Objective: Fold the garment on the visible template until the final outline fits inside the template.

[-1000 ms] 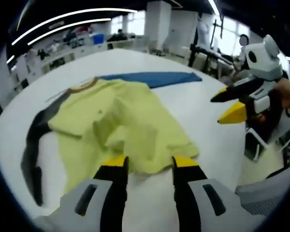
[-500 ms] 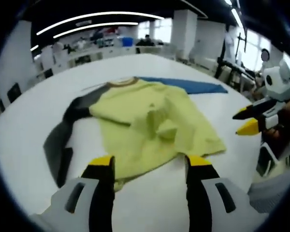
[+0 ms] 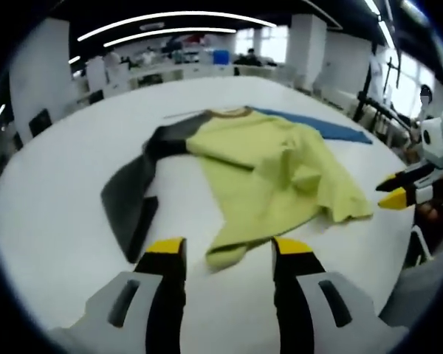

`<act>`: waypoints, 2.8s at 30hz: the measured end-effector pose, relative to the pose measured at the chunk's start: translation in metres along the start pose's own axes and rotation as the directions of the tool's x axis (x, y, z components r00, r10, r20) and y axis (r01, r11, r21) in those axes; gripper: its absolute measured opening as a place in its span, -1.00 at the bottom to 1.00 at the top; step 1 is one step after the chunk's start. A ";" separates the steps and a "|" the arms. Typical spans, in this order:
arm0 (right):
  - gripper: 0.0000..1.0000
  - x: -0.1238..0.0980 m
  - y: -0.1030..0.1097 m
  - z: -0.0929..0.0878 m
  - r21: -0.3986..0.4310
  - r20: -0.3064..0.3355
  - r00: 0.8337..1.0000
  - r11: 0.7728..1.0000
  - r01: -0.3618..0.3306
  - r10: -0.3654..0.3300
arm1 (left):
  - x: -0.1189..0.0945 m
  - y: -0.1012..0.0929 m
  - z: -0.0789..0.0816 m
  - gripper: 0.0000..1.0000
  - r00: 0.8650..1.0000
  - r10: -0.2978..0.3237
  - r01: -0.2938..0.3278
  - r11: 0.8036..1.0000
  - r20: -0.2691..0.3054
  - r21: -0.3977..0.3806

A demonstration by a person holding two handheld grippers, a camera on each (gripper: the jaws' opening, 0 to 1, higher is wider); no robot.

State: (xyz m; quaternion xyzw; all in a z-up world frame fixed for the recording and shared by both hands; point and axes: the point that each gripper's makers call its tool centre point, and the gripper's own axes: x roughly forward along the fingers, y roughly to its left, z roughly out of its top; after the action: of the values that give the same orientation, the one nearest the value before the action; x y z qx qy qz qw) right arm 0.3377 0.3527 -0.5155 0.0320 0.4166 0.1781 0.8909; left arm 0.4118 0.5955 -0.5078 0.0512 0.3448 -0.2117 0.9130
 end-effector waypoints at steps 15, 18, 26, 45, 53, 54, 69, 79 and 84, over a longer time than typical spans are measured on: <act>-0.51 0.019 0.006 -0.004 -0.028 -0.035 0.997 0.998 0.063 -0.064 | 0.007 0.016 -0.020 -0.51 0.999 0.023 -0.024 0.998 -0.024 -0.057; -0.53 0.023 0.004 -0.007 -0.059 -0.047 0.995 0.994 0.087 -0.090 | 0.007 0.017 -0.023 -0.56 1.000 0.021 -0.023 0.997 -0.022 -0.067; -0.58 0.023 0.007 -0.009 0.000 -0.041 0.995 0.996 0.095 -0.095 | 0.007 0.006 -0.020 -0.60 0.999 -0.040 0.043 0.990 0.024 -0.138; -1.00 0.023 -0.001 -0.010 -0.009 -0.040 0.988 0.989 0.148 -0.148 | 0.016 0.010 -0.019 -0.91 1.000 0.005 -0.002 0.984 0.019 -0.179; -1.00 0.009 -0.025 -0.010 0.031 -0.030 0.984 0.984 0.176 -0.175 | 0.004 0.013 -0.010 -0.97 0.999 -0.012 0.019 0.990 0.050 -0.142; -1.00 0.006 -0.030 -0.009 0.036 -0.026 0.983 0.982 0.184 -0.183 | 0.001 0.012 -0.007 -0.97 0.998 -0.017 0.025 0.991 0.059 -0.134; -1.00 -0.037 -0.073 -0.008 0.085 0.005 0.972 0.969 0.234 -0.235 | -0.045 -0.016 0.013 -0.97 0.987 -0.135 0.124 0.984 0.084 0.125; -1.00 -0.039 -0.081 -0.027 0.092 -0.046 0.983 0.979 0.181 -0.178 | -0.061 -0.030 -0.023 -0.98 0.986 -0.136 0.159 0.928 -0.091 0.336; -1.00 -0.038 -0.080 -0.034 0.113 -0.073 0.988 0.983 0.142 -0.134 | -0.061 -0.028 -0.041 -0.99 0.982 -0.117 0.167 0.900 -0.146 0.402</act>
State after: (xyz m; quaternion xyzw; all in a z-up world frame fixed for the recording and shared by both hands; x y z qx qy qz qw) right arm 0.3130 0.2615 -0.5260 0.0497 0.4563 0.0920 0.8837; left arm 0.3343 0.6014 -0.4976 0.2300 0.3485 -0.3425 0.8417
